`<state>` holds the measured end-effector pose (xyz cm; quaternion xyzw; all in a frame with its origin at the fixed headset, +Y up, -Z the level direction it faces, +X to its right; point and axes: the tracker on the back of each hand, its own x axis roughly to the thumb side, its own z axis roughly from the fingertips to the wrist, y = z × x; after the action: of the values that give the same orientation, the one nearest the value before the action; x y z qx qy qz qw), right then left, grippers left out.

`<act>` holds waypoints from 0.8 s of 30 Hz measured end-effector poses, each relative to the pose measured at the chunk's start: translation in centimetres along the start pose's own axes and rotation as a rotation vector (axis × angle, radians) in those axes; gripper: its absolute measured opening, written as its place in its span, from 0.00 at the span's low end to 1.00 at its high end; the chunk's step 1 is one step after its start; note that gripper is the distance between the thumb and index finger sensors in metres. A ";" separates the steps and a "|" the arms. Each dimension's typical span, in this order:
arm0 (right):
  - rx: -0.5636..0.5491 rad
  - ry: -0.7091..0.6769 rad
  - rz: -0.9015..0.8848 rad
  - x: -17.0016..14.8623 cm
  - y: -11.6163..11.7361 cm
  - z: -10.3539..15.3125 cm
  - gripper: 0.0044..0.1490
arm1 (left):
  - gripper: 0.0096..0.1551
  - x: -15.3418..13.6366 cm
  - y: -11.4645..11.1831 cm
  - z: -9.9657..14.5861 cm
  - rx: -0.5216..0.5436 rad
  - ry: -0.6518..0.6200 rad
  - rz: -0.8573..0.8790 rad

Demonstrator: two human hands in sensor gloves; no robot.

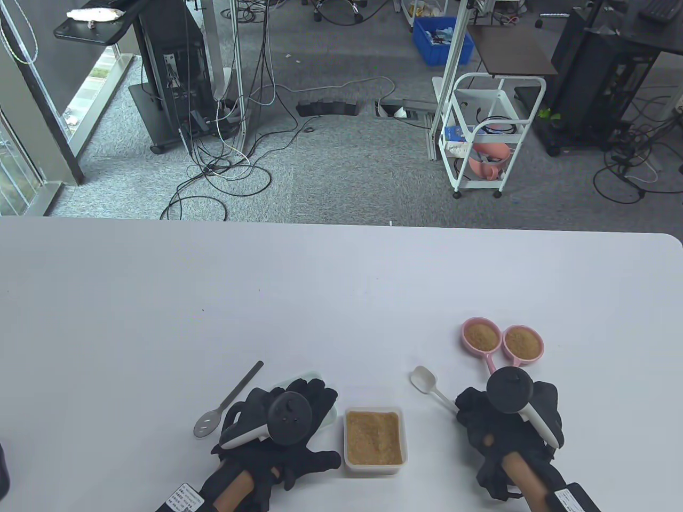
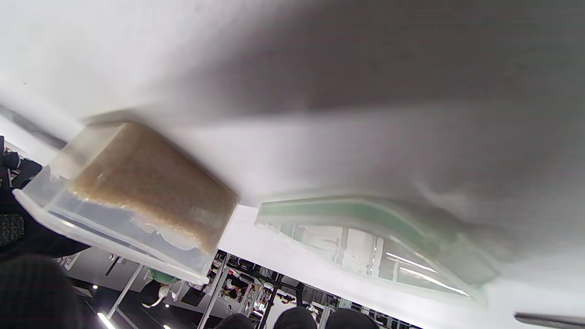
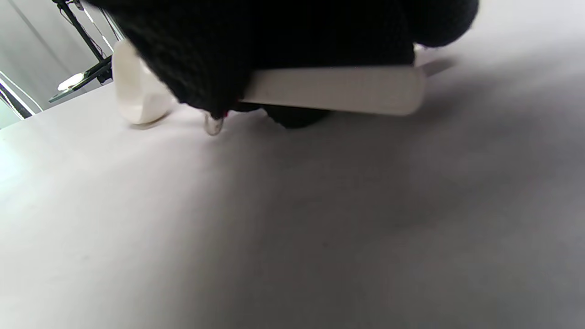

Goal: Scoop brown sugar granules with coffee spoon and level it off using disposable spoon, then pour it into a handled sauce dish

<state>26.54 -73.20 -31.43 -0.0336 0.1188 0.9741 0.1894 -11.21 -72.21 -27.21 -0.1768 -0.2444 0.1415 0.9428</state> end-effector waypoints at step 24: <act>-0.014 -0.023 0.244 1.4 0.5 0.2 0.32 | 0.65 0.0 0.2 0.1 0.009 0.005 0.000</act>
<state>25.03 -73.06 -31.25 -0.0092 0.1132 0.9910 0.0705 -11.31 -72.07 -27.22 -0.1731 -0.2414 0.1422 0.9442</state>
